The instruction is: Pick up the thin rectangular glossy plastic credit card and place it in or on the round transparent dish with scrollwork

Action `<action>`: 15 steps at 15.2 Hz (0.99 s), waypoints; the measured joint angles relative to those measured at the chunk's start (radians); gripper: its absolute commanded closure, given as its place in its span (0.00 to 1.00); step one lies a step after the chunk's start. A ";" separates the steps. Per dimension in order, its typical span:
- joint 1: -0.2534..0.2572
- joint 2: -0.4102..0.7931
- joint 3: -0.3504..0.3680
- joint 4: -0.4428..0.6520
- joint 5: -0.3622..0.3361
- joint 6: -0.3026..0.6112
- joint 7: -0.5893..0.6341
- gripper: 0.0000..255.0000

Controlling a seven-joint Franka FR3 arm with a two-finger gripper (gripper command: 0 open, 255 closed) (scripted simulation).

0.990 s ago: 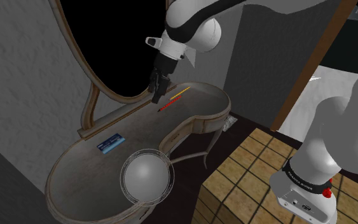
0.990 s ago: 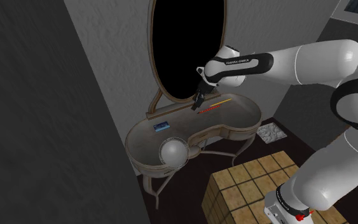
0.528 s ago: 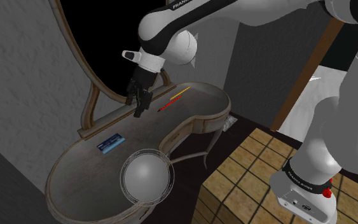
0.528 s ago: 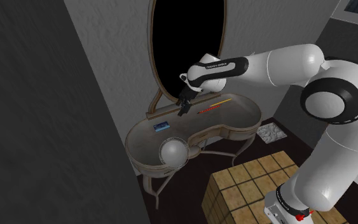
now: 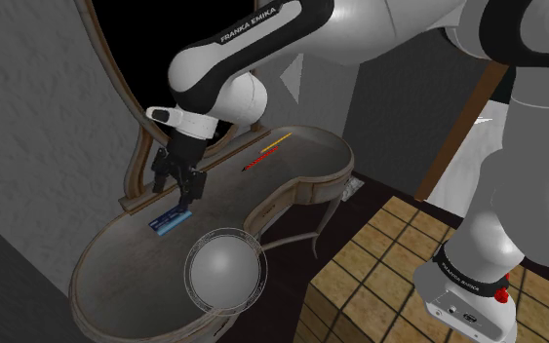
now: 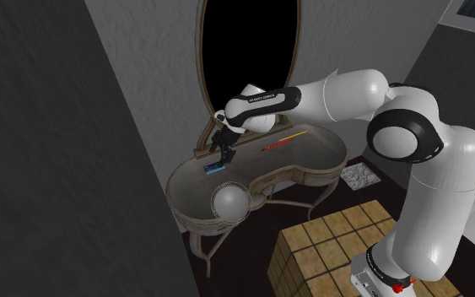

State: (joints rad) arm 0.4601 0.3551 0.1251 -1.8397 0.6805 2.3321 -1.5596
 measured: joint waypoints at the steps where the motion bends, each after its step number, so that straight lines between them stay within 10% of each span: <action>1: 0.002 0.009 0.006 0.010 0.000 -0.003 -0.014 0.00; 15: 0.031 0.097 0.028 0.045 0.014 0.064 -0.034 0.00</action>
State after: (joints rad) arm 0.4915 0.4521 0.1531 -1.7951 0.6947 2.3957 -1.5932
